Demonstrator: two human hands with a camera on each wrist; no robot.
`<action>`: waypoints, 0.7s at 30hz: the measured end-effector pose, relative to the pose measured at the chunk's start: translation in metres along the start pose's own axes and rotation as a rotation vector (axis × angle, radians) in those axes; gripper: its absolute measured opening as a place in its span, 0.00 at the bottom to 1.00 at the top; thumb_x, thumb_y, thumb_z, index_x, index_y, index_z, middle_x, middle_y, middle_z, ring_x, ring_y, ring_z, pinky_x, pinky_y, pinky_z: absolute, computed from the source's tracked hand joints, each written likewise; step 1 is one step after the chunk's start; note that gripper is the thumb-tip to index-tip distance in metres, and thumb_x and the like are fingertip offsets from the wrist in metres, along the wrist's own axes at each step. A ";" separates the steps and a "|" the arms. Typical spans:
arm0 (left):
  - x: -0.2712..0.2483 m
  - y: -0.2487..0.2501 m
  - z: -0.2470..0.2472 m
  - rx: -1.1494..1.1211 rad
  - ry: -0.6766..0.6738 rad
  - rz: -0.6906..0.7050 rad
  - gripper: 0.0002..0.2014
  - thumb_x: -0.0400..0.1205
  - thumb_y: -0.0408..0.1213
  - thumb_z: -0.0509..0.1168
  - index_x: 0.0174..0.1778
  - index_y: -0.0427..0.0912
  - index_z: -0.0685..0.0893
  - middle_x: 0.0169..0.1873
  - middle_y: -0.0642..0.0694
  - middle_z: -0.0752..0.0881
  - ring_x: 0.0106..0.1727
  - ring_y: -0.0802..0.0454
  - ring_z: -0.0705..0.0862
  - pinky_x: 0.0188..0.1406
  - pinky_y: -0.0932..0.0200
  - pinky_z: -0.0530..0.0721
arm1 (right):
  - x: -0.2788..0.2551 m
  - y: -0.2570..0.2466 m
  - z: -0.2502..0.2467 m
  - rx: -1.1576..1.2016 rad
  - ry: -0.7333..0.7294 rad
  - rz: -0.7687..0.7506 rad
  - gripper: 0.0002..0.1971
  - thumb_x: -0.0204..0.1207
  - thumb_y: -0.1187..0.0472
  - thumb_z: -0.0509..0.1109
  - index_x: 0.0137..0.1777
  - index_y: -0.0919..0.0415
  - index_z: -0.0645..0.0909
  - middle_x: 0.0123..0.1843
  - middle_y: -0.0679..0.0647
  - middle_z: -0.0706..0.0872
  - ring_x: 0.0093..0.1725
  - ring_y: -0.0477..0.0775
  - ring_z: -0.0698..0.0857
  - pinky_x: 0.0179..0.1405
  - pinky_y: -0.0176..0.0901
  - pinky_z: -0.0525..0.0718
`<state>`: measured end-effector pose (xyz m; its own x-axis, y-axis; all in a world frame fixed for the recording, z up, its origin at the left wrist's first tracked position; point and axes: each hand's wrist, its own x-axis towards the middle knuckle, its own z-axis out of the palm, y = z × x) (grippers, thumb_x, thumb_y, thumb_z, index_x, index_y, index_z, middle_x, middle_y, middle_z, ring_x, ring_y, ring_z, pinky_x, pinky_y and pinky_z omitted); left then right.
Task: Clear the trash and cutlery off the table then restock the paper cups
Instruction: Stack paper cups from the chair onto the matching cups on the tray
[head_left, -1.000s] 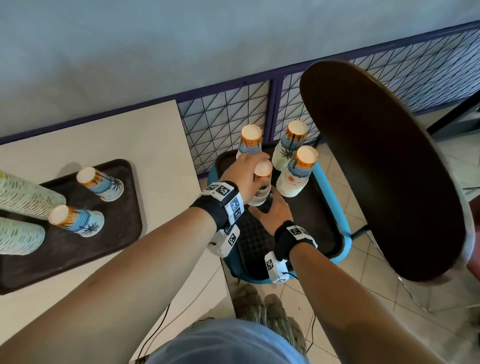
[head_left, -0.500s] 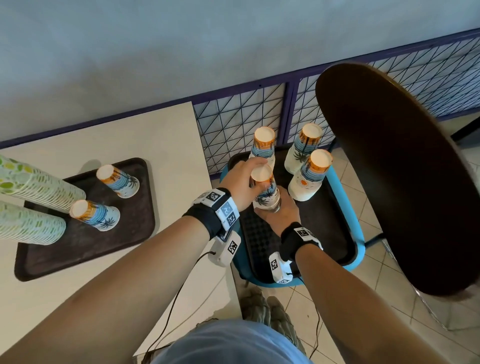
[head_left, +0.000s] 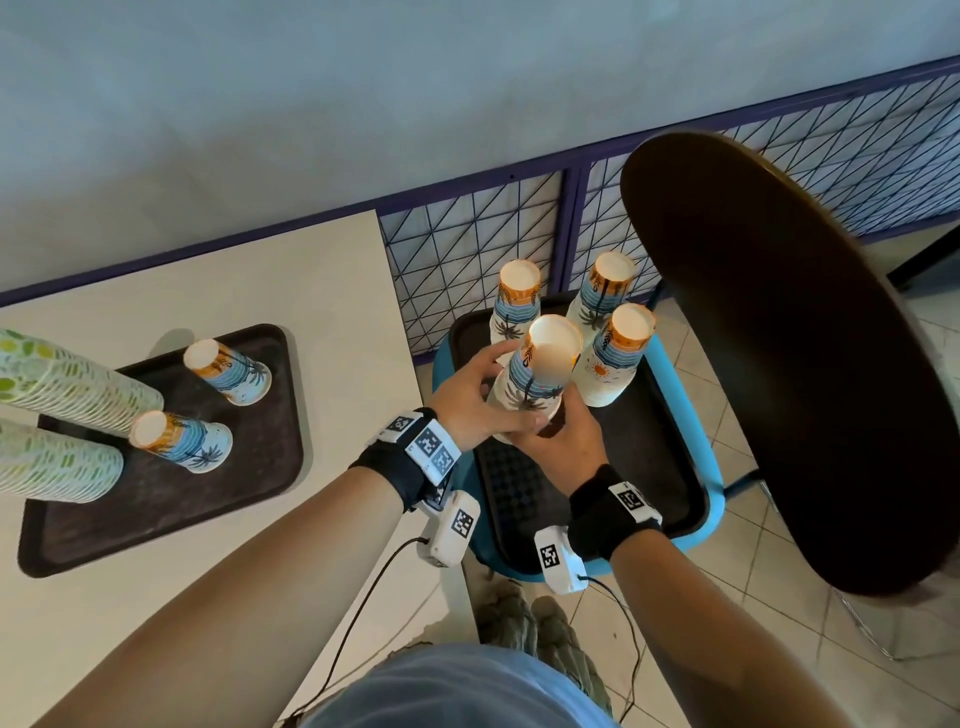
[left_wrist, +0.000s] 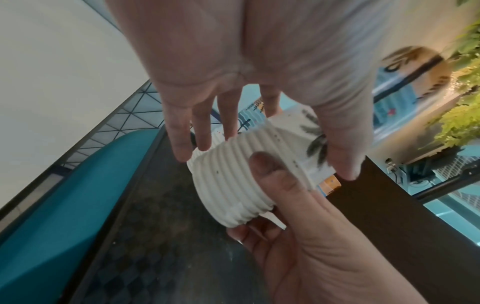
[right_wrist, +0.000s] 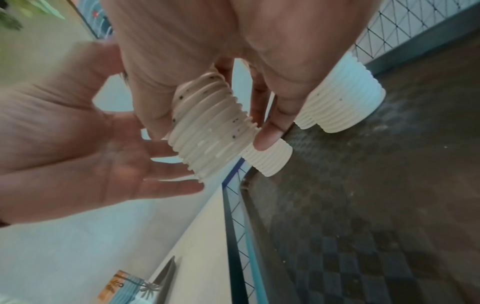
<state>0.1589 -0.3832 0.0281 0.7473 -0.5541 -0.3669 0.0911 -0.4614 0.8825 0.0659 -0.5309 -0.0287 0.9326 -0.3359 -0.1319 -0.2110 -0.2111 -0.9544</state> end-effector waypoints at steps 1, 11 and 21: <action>0.000 0.000 0.002 -0.034 -0.014 0.009 0.45 0.71 0.38 0.86 0.82 0.57 0.72 0.68 0.51 0.86 0.62 0.64 0.86 0.52 0.74 0.86 | -0.002 -0.002 0.000 0.006 -0.006 -0.016 0.39 0.67 0.59 0.86 0.74 0.40 0.71 0.63 0.29 0.81 0.60 0.19 0.78 0.53 0.14 0.75; 0.008 -0.009 0.006 -0.129 -0.029 0.061 0.39 0.69 0.31 0.87 0.76 0.42 0.78 0.63 0.43 0.92 0.65 0.50 0.91 0.60 0.60 0.90 | -0.013 -0.007 -0.011 0.017 -0.102 -0.064 0.41 0.70 0.53 0.84 0.79 0.46 0.66 0.68 0.39 0.84 0.66 0.39 0.84 0.60 0.38 0.87; -0.003 -0.018 -0.002 -0.065 0.020 0.034 0.42 0.65 0.54 0.87 0.75 0.55 0.79 0.66 0.53 0.91 0.68 0.52 0.89 0.74 0.41 0.84 | 0.013 0.027 -0.070 -0.126 0.409 0.197 0.33 0.70 0.44 0.82 0.70 0.47 0.68 0.56 0.54 0.79 0.50 0.52 0.83 0.54 0.57 0.89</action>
<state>0.1566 -0.3713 0.0137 0.7637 -0.5543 -0.3309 0.1077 -0.3960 0.9119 0.0522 -0.6049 -0.0372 0.6849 -0.7093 -0.1667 -0.4295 -0.2081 -0.8788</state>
